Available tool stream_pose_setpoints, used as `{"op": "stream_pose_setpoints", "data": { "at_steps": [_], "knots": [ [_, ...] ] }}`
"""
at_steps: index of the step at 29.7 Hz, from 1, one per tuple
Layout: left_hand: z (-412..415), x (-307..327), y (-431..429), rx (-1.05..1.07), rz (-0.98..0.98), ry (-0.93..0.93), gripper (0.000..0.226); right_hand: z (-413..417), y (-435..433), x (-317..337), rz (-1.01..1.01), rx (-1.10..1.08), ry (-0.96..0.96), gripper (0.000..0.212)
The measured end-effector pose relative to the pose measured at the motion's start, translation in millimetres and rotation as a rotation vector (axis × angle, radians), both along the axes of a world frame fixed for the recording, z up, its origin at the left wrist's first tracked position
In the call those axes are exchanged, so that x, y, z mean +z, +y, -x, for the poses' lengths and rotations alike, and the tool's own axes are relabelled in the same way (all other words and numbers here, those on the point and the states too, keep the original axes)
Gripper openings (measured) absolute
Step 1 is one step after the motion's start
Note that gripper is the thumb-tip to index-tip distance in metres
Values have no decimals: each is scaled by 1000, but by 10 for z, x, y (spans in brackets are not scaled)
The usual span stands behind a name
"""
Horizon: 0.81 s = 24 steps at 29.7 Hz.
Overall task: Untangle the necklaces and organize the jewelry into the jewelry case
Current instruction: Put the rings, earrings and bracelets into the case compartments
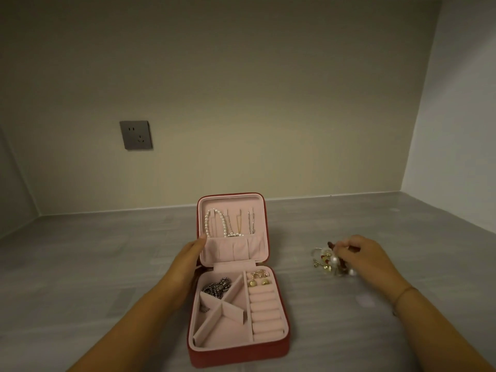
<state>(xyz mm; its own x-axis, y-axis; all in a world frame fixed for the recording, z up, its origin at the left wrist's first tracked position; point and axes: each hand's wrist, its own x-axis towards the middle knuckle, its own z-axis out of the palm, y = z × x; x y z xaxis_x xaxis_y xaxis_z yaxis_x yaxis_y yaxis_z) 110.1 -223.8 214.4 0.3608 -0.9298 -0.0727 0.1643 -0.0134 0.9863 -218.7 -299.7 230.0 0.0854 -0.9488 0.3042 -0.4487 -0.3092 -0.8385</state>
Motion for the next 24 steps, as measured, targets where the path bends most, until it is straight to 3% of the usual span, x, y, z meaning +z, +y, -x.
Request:
{"op": "stream_pose_setpoints", "data": {
  "at_steps": [4,8,16,24],
  "knots": [
    [-2,-141,136,39,-14,-11,51,-44,118,193,-82,95,-214,20],
    [65,-124,191,32,19,-76,38,-98,140,279,-147,220,-331,25],
    [-38,-125,184,-61,-30,-112,43,-359,214,314,-165,417,-293,14],
    [-53,-143,166,-60,-30,-85,40,-757,361,7,-144,426,-350,9]
  ]
}}
